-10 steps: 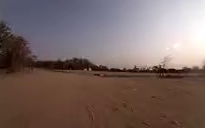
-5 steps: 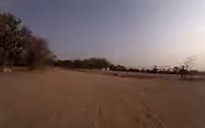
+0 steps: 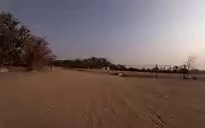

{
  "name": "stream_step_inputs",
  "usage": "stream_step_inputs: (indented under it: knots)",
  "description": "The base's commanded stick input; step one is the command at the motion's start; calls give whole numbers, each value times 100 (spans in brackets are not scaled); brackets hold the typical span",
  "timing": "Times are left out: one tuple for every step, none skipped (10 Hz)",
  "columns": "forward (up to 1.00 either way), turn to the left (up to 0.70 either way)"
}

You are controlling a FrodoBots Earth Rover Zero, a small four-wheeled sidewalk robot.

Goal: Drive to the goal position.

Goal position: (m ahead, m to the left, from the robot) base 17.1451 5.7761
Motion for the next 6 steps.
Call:
stream_step_inputs:
  knots:
    - [70,0]
    - [70,0]
    - [70,0]
    - [70,0]
    - [70,0]
    - [70,0]
